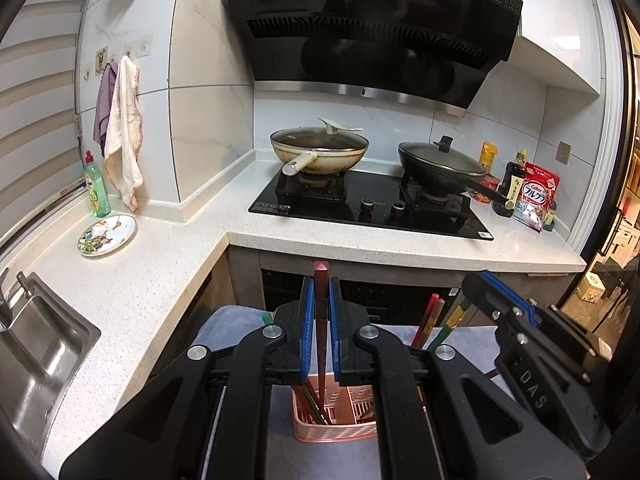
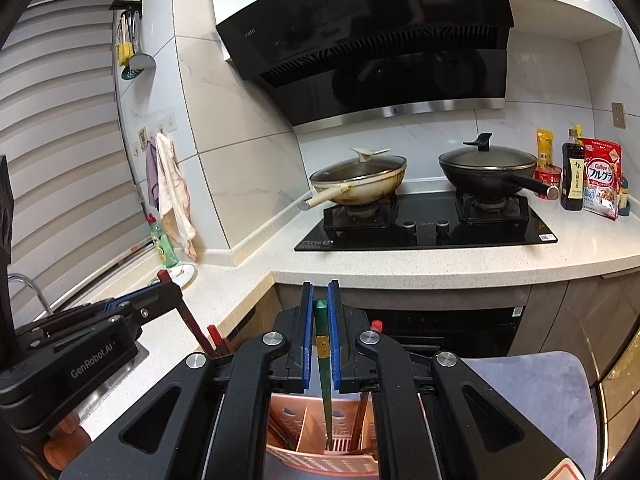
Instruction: Organize utensils
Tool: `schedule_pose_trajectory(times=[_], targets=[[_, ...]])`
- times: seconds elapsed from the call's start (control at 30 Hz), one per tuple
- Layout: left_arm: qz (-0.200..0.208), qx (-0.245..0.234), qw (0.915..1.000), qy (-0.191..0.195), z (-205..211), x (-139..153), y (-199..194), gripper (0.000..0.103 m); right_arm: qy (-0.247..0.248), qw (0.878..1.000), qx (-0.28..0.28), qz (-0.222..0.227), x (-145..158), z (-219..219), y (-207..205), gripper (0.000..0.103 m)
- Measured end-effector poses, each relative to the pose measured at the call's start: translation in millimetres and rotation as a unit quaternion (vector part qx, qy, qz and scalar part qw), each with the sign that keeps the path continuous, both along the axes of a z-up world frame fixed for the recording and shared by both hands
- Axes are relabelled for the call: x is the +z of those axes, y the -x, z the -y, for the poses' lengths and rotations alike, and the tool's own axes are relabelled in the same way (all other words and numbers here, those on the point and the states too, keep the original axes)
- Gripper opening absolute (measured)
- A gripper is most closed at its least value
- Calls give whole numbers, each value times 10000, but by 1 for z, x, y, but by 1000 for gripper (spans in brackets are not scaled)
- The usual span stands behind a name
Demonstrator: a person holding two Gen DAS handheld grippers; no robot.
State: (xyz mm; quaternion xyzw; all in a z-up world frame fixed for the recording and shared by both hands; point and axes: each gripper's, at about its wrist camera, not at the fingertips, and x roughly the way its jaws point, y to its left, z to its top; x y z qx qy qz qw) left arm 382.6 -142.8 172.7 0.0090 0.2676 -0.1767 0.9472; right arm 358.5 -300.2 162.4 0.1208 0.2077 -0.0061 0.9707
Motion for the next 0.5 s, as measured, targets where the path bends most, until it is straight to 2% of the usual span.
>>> schedule_pose_trajectory(times=[0.5], targets=[[-252,-46,9997,47,-2,-20,6,7,-78,9996,-72,-279,-27,6,10,7]])
